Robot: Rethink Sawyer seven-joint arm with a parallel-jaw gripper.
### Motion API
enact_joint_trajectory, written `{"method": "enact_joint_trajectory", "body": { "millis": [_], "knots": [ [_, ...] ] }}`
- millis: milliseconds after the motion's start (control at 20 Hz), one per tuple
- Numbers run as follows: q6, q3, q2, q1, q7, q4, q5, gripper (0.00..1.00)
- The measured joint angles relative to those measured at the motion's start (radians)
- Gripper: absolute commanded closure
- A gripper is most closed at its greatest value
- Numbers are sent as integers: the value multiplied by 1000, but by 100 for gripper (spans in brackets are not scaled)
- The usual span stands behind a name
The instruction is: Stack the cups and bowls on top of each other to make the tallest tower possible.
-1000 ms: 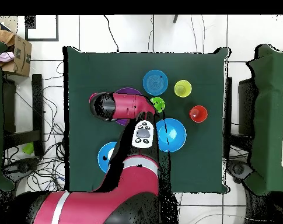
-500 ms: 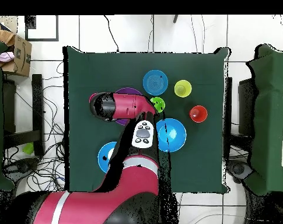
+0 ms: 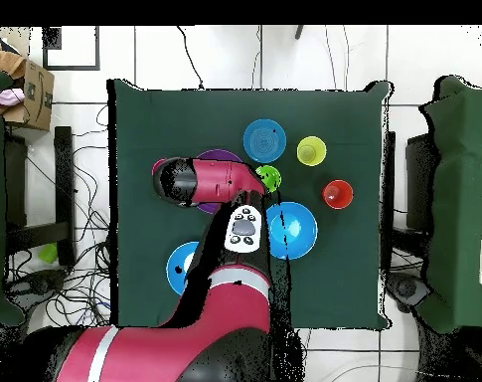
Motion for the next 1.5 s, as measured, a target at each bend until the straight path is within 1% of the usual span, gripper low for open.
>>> {"method": "enact_joint_trajectory", "body": {
  "millis": [450,500,1500],
  "knots": [
    [0,0,0,0,0,0,0,100],
    [0,0,0,0,0,0,0,0],
    [0,0,6,0,0,0,0,0]
  ]
}}
